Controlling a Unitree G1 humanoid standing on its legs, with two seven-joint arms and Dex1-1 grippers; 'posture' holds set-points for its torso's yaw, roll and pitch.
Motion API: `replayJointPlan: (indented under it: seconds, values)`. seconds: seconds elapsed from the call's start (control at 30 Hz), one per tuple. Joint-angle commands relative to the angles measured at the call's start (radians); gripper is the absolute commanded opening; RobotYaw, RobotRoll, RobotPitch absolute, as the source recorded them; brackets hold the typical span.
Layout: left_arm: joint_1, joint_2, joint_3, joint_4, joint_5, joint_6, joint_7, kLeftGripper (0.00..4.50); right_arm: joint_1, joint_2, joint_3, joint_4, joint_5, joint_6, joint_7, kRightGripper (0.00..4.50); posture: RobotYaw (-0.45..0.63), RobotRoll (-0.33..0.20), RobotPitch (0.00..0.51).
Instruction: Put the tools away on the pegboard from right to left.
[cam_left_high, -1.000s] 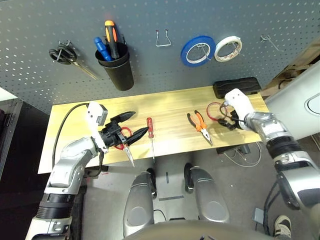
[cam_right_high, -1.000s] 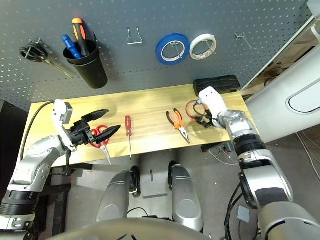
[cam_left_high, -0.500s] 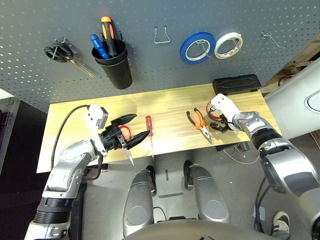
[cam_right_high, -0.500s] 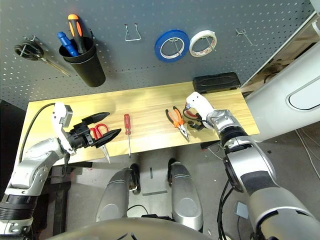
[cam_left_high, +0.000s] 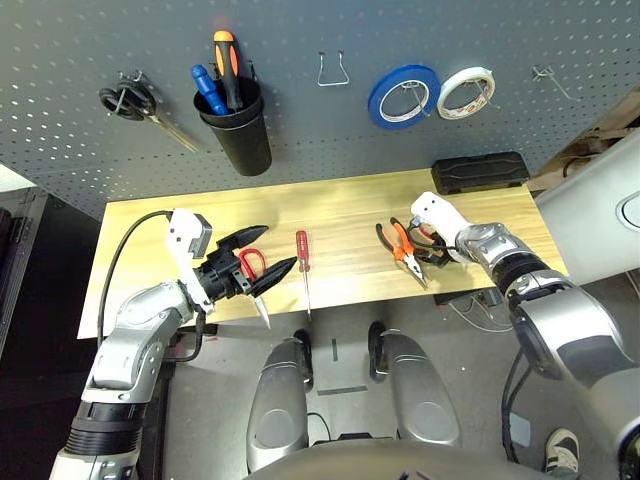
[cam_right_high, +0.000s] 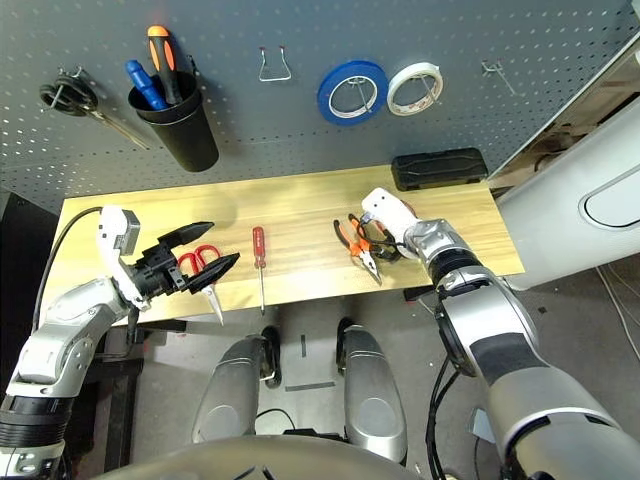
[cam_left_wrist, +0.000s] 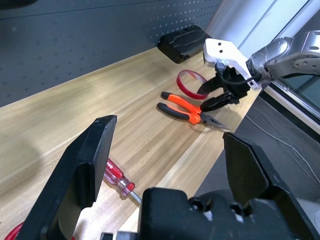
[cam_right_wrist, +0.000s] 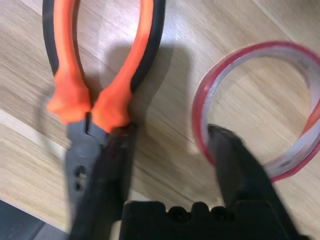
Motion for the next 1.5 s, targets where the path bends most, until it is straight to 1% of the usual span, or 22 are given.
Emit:
replayJointPlan:
  seconds: [0.03,0.07,0.13,0.17,0.4,0.57,0.73,0.87,1.0,1.1,1.23,1.33,1.5]
  values:
    - [-0.001,-0.008,-0.014,-0.007,0.01,0.005,0.004,4.5,0.028,-0.006,-0.023,0.025,0.009,0.025,-0.013,1.36,0.01,0.0,0.22]
    - [-0.008,-0.01,-0.016,-0.003,0.011,0.004,0.005,4.5,0.035,-0.007,-0.026,0.024,0.01,0.025,-0.015,0.92,0.01,0.0,0.214]
    - [-0.019,-0.014,-0.018,0.002,0.013,0.005,0.006,4.5,0.049,-0.01,-0.031,0.016,0.012,0.024,-0.013,0.24,0.0,0.0,0.207]
    - [-0.026,-0.016,-0.019,0.008,0.014,0.003,0.005,4.5,0.055,-0.012,-0.037,0.011,0.016,0.024,-0.014,0.04,0.0,0.0,0.202]
    - [-0.069,-0.031,-0.028,0.049,0.028,-0.015,0.0,4.5,0.065,-0.018,-0.087,-0.028,0.055,0.031,-0.011,0.04,-0.02,0.0,0.173]
    - [-0.089,-0.031,-0.018,0.075,0.027,-0.032,-0.009,4.5,0.075,-0.051,-0.118,-0.117,0.083,0.032,-0.009,0.04,-0.03,0.0,0.147]
    - [-0.084,-0.014,0.023,0.091,0.006,-0.047,-0.027,4.5,0.176,-0.111,-0.156,-0.453,0.129,0.129,0.021,0.04,-0.05,0.0,0.123]
    - [-0.08,0.006,0.057,0.086,-0.011,-0.043,-0.048,4.5,0.307,-0.168,-0.204,-0.799,0.162,0.247,0.013,0.04,-0.05,0.0,0.105]
    - [-0.077,0.032,0.092,0.079,-0.039,-0.025,-0.073,4.5,0.404,-0.207,-0.247,-1.053,0.183,0.337,-0.01,0.04,-0.06,0.0,0.086]
    - [-0.085,0.058,0.115,0.081,-0.064,-0.003,-0.091,4.5,0.452,-0.222,-0.286,-1.187,0.199,0.379,-0.038,0.04,-0.07,0.0,0.079]
    - [-0.113,0.106,0.156,0.096,-0.104,0.034,-0.122,4.5,0.492,-0.241,-0.342,-1.311,0.209,0.389,-0.08,0.04,-0.08,0.0,0.069]
    - [-0.147,0.138,0.185,0.113,-0.134,0.069,-0.14,4.5,0.497,-0.258,-0.367,-1.338,0.218,0.365,-0.094,0.04,-0.09,0.0,0.062]
    - [-0.221,0.191,0.204,0.147,-0.151,0.097,-0.171,4.5,0.441,-0.288,-0.398,-1.324,0.233,0.336,-0.112,0.04,-0.09,0.0,0.057]
